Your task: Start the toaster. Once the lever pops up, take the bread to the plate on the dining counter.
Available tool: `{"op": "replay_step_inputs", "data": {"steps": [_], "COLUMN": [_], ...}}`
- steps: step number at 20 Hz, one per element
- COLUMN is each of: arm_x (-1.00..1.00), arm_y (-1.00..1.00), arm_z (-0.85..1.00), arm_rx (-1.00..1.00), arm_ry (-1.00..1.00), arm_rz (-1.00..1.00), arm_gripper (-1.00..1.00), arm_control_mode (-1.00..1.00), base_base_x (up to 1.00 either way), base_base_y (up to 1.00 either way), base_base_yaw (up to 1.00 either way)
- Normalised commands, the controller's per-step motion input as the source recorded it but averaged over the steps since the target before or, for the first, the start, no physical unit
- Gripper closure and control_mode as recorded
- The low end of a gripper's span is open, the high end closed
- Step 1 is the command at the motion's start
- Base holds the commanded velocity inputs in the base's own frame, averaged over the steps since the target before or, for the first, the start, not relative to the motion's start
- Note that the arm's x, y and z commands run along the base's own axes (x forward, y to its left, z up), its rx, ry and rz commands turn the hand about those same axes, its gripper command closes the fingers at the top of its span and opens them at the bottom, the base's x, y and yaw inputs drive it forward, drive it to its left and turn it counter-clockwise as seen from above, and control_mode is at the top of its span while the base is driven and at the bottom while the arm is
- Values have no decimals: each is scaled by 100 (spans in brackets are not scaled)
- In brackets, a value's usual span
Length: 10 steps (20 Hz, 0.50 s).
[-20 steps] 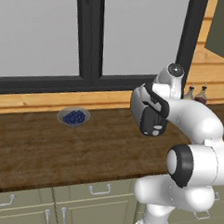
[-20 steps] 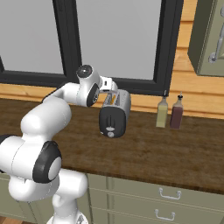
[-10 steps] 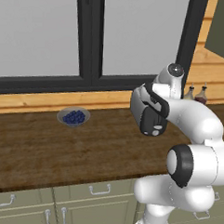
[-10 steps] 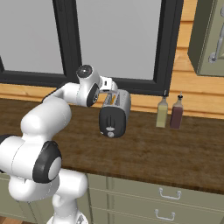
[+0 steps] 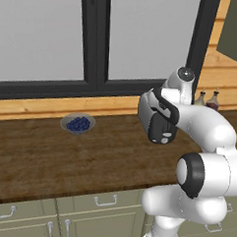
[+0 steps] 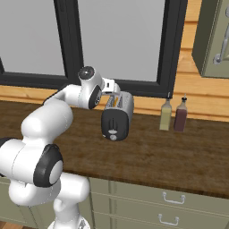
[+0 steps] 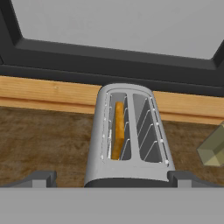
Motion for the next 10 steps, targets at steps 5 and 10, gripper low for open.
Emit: {"op": "replay_step_inputs", "data": {"steps": [5,10], "arm_x": [0,0], "arm_y": [0,0], "arm_z": [0,0], "arm_rx": [0,0], "arm_ry": [0,0], "arm_rz": [0,0], "arm_gripper": [-100,-100], "arm_control_mode": [-100,-100], "base_base_x": [0,0], "base_base_y": [0,0], "base_base_yaw": [0,0]}}
